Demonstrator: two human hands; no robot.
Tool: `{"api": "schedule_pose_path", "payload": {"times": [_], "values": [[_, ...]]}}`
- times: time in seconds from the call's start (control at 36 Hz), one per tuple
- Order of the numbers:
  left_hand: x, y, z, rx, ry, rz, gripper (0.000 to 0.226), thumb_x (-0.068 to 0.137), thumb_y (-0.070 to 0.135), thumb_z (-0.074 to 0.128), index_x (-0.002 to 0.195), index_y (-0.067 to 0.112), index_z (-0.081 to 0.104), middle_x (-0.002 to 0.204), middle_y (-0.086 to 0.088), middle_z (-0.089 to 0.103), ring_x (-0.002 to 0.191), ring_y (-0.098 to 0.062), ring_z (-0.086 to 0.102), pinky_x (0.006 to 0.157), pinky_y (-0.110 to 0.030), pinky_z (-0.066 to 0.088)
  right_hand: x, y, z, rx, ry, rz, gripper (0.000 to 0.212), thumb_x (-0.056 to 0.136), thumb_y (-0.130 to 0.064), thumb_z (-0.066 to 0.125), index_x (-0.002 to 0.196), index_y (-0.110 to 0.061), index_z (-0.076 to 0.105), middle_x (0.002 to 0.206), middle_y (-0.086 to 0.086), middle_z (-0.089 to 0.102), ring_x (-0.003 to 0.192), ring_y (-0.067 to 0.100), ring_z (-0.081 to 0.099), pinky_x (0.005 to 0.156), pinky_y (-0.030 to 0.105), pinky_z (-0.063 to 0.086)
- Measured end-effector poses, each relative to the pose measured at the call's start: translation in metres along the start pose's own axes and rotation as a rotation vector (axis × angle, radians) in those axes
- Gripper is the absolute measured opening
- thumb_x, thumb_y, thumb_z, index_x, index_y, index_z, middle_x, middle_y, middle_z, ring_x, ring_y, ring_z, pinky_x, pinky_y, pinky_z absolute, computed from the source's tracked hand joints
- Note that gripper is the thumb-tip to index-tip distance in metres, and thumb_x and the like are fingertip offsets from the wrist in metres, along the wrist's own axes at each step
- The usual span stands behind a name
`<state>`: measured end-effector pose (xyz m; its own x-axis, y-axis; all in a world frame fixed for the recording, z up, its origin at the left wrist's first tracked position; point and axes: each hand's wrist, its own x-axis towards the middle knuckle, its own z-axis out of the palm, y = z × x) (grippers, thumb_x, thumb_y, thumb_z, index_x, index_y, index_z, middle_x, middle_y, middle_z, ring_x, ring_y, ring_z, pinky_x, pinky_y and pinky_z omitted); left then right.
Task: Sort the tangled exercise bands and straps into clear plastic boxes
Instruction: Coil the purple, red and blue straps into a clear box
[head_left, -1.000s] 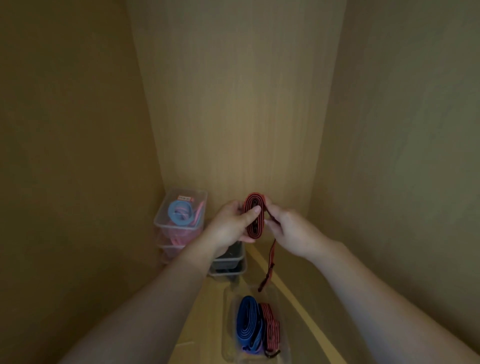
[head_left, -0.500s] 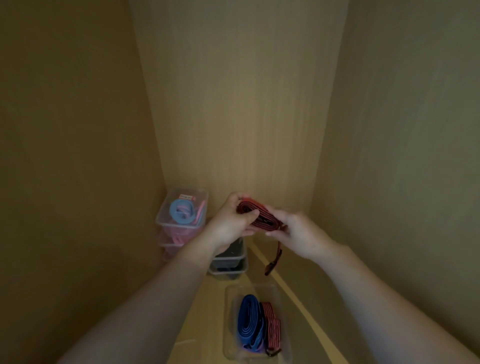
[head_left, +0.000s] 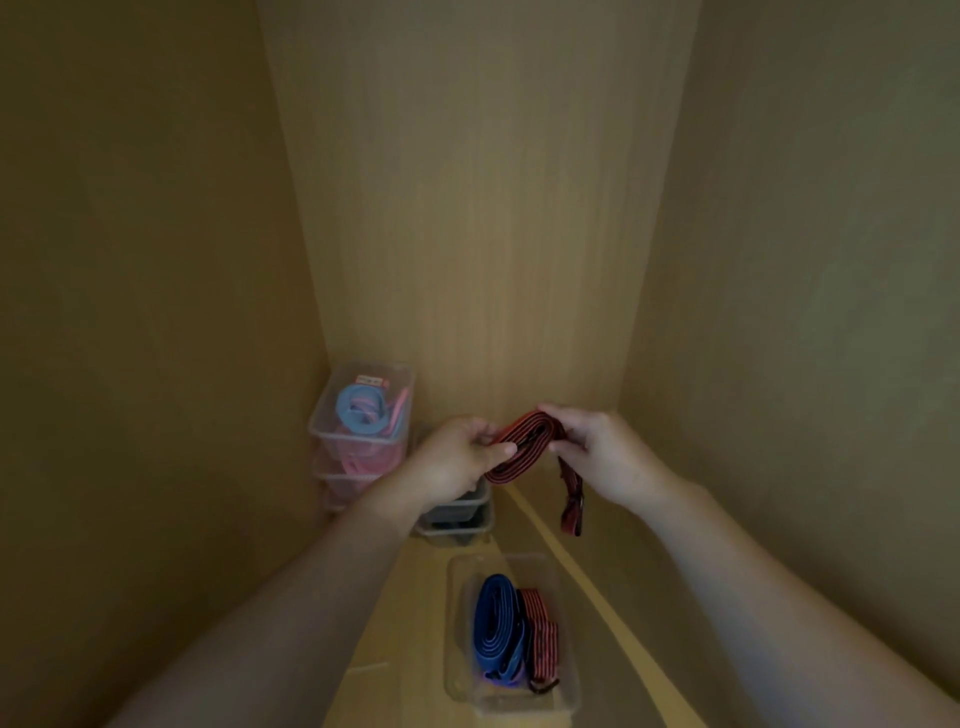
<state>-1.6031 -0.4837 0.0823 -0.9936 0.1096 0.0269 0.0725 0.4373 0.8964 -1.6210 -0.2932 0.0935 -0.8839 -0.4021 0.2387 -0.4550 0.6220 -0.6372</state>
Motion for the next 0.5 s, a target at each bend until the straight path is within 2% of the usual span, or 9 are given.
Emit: {"api": "schedule_pose_path", "payload": {"times": [0.08, 0.17, 0.25, 0.31, 0.39, 0.44, 0.5], "values": [[0.001, -0.004, 0.003, -0.018, 0.025, -0.016, 0.03, 0.096, 0.021, 0.056, 0.124, 0.01, 0.056, 0.104, -0.003, 0.064, 0.076, -0.008, 0.063, 0.05, -0.014, 0.046, 0.0, -0.002, 0.004, 0.031, 0.014, 0.036, 0.052, 0.094, -0.003, 0.055, 0.142, -0.018, 0.046, 0.139, 0.001, 0.054, 0.125, 0.015, 0.054, 0.107, 0.036, 0.043], [0.002, -0.008, 0.008, -0.058, 0.016, -0.019, 0.02, 0.097, 0.021, 0.056, 0.115, 0.013, 0.057, 0.104, -0.005, 0.064, 0.086, -0.017, 0.066, 0.06, -0.023, 0.054, -0.001, -0.004, 0.009, 0.024, -0.017, 0.078, 0.056, 0.094, 0.001, 0.052, 0.146, -0.015, 0.038, 0.145, 0.003, 0.047, 0.131, 0.015, 0.047, 0.111, 0.033, 0.038], [0.005, -0.013, 0.013, -0.101, 0.017, -0.032, 0.008, 0.096, 0.02, 0.057, 0.104, 0.018, 0.057, 0.095, 0.001, 0.063, 0.083, -0.015, 0.066, 0.062, -0.026, 0.057, -0.004, -0.003, 0.015, 0.019, -0.067, 0.128, 0.062, 0.094, 0.003, 0.048, 0.15, -0.013, 0.027, 0.149, 0.007, 0.041, 0.135, 0.017, 0.042, 0.114, 0.032, 0.033], [0.007, -0.018, 0.016, -0.113, 0.02, -0.032, 0.004, 0.095, 0.019, 0.059, 0.097, 0.023, 0.057, 0.09, 0.004, 0.062, 0.078, -0.011, 0.065, 0.06, -0.026, 0.057, -0.005, -0.003, 0.019, 0.003, -0.104, 0.146, 0.067, 0.093, 0.005, 0.046, 0.152, -0.011, 0.019, 0.155, 0.009, 0.031, 0.141, 0.02, 0.032, 0.118, 0.033, 0.024], [0.007, -0.022, 0.019, -0.101, -0.006, -0.012, 0.013, 0.095, 0.017, 0.058, 0.107, 0.013, 0.06, 0.091, 0.002, 0.064, 0.075, -0.008, 0.064, 0.055, -0.022, 0.055, -0.008, -0.001, 0.024, -0.051, -0.152, 0.16, 0.071, 0.094, 0.003, 0.046, 0.153, -0.009, 0.009, 0.16, 0.005, 0.01, 0.147, 0.018, 0.015, 0.12, 0.028, 0.013], [0.005, -0.023, 0.02, -0.085, -0.014, -0.005, 0.023, 0.096, 0.017, 0.056, 0.117, 0.007, 0.059, 0.09, 0.004, 0.063, 0.074, -0.007, 0.063, 0.052, -0.02, 0.053, -0.011, -0.001, 0.027, -0.066, -0.15, 0.172, 0.072, 0.094, 0.003, 0.047, 0.153, -0.009, 0.008, 0.161, 0.004, 0.008, 0.147, 0.018, 0.016, 0.119, 0.027, 0.016], [0.003, -0.024, 0.021, -0.05, -0.027, 0.024, 0.024, 0.097, 0.018, 0.056, 0.119, 0.009, 0.06, 0.088, 0.006, 0.063, 0.066, -0.003, 0.062, 0.05, -0.018, 0.051, -0.015, 0.0, 0.029, -0.06, -0.129, 0.188, 0.072, 0.093, 0.003, 0.049, 0.153, -0.008, 0.011, 0.16, 0.005, 0.013, 0.145, 0.02, 0.023, 0.117, 0.027, 0.021]]}}
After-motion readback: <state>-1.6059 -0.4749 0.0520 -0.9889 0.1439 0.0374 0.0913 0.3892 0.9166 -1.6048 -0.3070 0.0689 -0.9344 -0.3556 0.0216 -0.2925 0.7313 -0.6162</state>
